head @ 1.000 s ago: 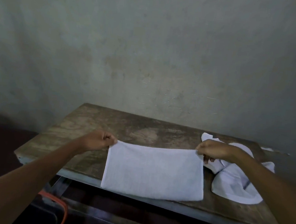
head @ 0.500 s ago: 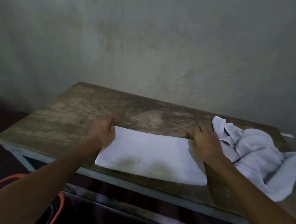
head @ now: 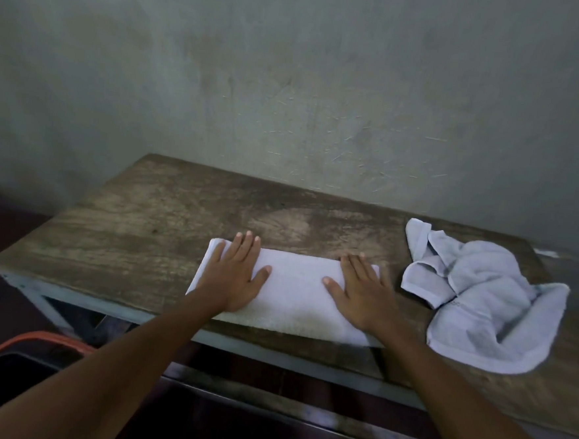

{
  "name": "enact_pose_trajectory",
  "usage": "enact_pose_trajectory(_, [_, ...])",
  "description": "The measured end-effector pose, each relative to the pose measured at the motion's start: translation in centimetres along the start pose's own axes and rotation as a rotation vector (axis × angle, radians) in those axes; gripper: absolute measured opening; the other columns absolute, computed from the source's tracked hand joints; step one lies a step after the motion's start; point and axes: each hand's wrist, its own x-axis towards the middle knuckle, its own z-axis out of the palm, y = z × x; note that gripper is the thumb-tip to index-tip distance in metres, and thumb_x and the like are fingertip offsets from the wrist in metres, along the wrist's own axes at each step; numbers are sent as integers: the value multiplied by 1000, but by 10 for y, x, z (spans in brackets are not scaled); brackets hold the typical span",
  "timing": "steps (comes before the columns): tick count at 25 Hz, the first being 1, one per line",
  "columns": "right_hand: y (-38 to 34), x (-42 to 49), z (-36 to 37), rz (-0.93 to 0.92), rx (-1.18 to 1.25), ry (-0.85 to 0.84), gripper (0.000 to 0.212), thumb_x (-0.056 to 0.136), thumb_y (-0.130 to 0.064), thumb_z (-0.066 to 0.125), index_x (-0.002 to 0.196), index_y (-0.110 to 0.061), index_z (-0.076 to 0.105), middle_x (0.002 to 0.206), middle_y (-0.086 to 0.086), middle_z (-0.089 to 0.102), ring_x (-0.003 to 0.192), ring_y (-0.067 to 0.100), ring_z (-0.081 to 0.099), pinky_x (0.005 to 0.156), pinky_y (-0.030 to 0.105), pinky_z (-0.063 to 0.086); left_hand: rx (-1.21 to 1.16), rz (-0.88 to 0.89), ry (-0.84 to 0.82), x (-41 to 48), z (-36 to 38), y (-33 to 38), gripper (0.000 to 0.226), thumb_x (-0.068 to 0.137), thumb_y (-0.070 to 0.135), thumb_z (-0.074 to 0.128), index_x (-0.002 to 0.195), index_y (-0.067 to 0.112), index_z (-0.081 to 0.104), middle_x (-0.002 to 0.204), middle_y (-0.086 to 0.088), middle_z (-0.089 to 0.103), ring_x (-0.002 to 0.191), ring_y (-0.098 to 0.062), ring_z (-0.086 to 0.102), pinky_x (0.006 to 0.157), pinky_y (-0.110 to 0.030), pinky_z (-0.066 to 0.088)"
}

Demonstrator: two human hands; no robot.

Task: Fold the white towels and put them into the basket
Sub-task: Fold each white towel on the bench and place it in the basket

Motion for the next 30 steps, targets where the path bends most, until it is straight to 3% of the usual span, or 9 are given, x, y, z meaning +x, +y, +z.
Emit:
enact_pose_trajectory(3, [13, -7, -8, -45, -119, 74, 71, 92, -59, 6, 148, -19, 22, 155, 0, 27, 142, 17, 22, 117, 47, -3, 35, -56, 6, 11, -2, -10, 85, 81, 67, -4, 150, 17, 3, 159, -4, 2, 146, -19, -4, 118, -47, 0])
enact_pose_trajectory(7, [20, -6, -29, -64, -71, 13, 47, 99, -43, 25, 139, -23, 37, 146, 0, 40, 136, 20, 31, 115, 48, -2, 89, -335, -23, 10, -21, -11, 71, 93, 57, 16, 148, 11, 18, 156, -13, 15, 145, -31, 8, 115, -58, -1])
enact_pose_trajectory(10, [36, -1, -46, -52, 5, -43, 38, 96, -42, 38, 129, -26, 50, 141, -1, 45, 134, 23, 32, 111, 49, 6, 11, -22, 112, -11, -36, 50, 54, 94, 49, 31, 134, 15, 43, 143, -7, 43, 134, -24, 35, 114, -48, 18])
enact_pose_trajectory(13, [43, 14, -50, -52, 41, -119, 37, 90, -45, 50, 123, -29, 56, 132, -1, 54, 128, 26, 35, 106, 48, 15, -212, 388, -24, -40, -40, 127, 48, 86, 57, 48, 122, 26, 55, 125, 4, 58, 115, -16, 52, 97, -33, 37])
enact_pose_trajectory(15, [46, 22, -49, -44, 59, -154, 41, 86, -48, 54, 121, -26, 58, 127, 0, 57, 124, 26, 39, 105, 47, 19, -206, 495, -87, -49, -34, 154, 53, 79, 61, 56, 122, 29, 54, 119, 6, 58, 109, -14, 53, 89, -31, 38])
enact_pose_trajectory(19, [52, 27, -52, -13, 198, -213, 46, 84, -46, 61, 109, -8, 63, 113, 11, 64, 107, 27, 56, 89, 37, 33, -119, 565, -145, -44, -23, 159, 52, 82, 59, 55, 127, 35, 49, 113, 1, 50, 101, -16, 48, 77, -29, 32])
enact_pose_trajectory(24, [59, 31, -63, 20, 255, -207, 43, 85, -45, 61, 86, -2, 61, 87, 11, 61, 93, 26, 58, 81, 36, 26, -169, 612, -38, -42, -23, 162, 30, 90, 42, 52, 115, 27, 58, 103, -2, 54, 90, -19, 54, 68, -27, 32])
enact_pose_trajectory(28, [56, 32, -63, 35, 226, -176, 41, 85, -42, 60, 100, -4, 64, 108, 10, 67, 102, 26, 58, 80, 35, 21, -243, 578, 76, -42, -22, 161, 20, 90, 27, 48, 107, 21, 56, 95, -4, 58, 80, -22, 58, 66, -30, 44])
enact_pose_trajectory(30, [56, 31, -63, 34, 330, -165, 23, 86, -35, 61, 97, -14, 61, 106, 3, 64, 103, 22, 56, 84, 36, 30, -294, 560, 135, -45, -22, 159, 21, 89, 27, 43, 106, 22, 54, 92, -3, 56, 73, -23, 56, 61, -30, 43])
